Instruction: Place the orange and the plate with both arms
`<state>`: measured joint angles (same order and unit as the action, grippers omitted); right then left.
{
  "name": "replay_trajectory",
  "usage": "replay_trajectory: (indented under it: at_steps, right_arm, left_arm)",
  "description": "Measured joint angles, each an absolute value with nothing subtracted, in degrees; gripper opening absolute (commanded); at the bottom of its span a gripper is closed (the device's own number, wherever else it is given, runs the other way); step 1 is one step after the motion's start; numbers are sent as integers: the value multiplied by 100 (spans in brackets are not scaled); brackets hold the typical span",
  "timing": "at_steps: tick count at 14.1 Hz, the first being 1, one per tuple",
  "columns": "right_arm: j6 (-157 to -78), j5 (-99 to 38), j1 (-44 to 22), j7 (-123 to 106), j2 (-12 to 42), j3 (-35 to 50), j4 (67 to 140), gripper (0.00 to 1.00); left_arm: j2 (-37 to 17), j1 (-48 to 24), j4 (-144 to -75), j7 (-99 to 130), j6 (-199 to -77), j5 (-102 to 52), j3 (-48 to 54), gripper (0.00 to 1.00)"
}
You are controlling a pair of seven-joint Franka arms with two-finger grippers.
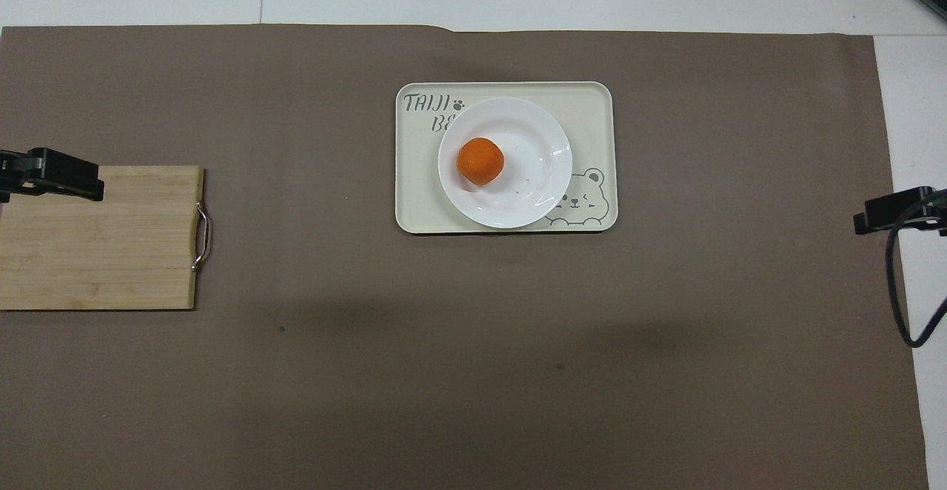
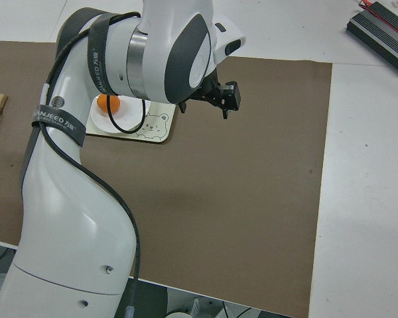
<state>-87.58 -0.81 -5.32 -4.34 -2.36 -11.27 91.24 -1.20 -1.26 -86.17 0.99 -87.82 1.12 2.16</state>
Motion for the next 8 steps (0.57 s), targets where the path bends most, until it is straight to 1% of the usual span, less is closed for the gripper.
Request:
replay_trajectory:
  at_steps: [5,8]
  right_arm:
    - [-8780,-81,-591,-425,-339,-972,9046,100]
    - [-8913,-81,-648,-422,-398,-952,9156,100]
  left_arm:
    - [-120,-126,-8617,99,-8782,112,216,100]
    - [-120,-126,-8617,100,-8782,112,216,100]
